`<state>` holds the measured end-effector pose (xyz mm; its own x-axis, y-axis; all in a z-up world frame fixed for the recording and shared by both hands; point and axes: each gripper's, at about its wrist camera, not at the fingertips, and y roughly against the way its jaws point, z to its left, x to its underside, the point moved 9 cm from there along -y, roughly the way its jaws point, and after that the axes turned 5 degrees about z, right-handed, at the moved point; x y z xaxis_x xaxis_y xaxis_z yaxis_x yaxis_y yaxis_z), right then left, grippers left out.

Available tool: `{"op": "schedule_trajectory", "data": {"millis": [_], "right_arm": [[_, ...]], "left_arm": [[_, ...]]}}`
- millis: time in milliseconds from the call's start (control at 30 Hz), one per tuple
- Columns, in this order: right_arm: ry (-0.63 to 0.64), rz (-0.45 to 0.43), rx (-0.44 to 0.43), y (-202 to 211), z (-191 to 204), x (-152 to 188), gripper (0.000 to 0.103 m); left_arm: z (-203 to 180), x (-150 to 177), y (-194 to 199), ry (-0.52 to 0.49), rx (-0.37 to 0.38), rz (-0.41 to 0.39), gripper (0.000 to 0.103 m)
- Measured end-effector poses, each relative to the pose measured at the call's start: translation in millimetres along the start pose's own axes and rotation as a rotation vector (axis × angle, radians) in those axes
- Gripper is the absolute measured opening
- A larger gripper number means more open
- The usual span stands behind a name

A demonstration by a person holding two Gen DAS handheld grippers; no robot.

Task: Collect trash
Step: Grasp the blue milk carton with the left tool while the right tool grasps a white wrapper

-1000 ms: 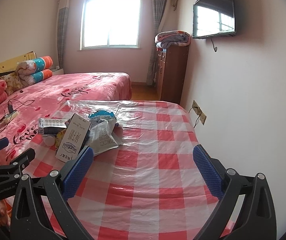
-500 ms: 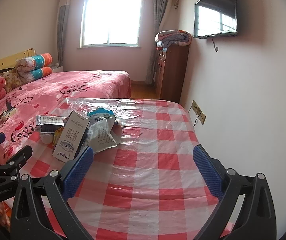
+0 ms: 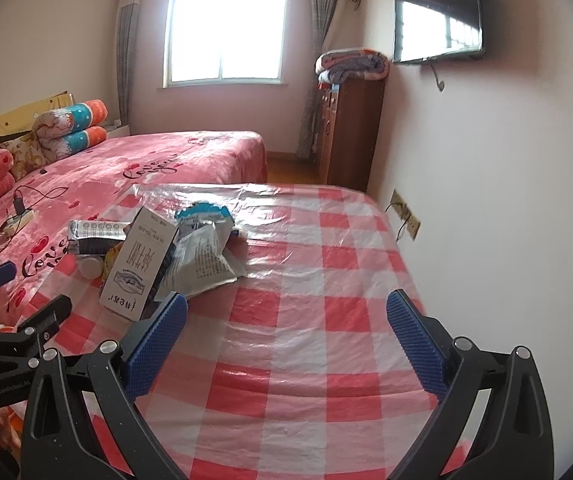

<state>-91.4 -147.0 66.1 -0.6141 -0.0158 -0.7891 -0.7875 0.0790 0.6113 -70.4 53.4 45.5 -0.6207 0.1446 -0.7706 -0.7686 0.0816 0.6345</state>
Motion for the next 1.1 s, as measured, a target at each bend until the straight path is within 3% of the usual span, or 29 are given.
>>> {"op": "schedule_trajectory", "data": {"millis": [100,300,500,667,733,867,967,1067,1100], "right_arm": [[-0.031,0.037,-0.064,-12,1,8,0.099],[-0.14,0.134,-0.275,-41,6,25,0.099],[-0.253,0.175,-0.461,-63,11,23,0.098],[-0.337,0.191,-0.603,-79,17,9,0.096],[-0.356,0.193,-0.648,-86,22,3,0.078],[-0.395,0.223,-0.722,-106,32,-8,0.074],[-0.417,0.241,-0.769,-119,38,-16,0.063],[-0.432,0.256,-0.789,-131,40,-22,0.061],[-0.436,0.257,-0.799,-134,40,-23,0.059]], "left_arm": [[-2,4,-12,-0.002,0.05,0.032,0.099],[-1,2,-43,0.019,0.152,0.097,0.099],[-3,-8,-72,0.031,0.164,0.133,0.096],[-4,-17,-93,0.04,0.133,0.155,0.082],[-3,-20,-102,0.041,0.125,0.161,0.082],[-3,-24,-117,0.042,0.131,0.183,0.082],[-1,-28,-126,0.051,0.148,0.193,0.081],[0,-29,-136,0.075,0.172,0.215,0.066],[0,-29,-139,0.093,0.192,0.224,0.066]]}}
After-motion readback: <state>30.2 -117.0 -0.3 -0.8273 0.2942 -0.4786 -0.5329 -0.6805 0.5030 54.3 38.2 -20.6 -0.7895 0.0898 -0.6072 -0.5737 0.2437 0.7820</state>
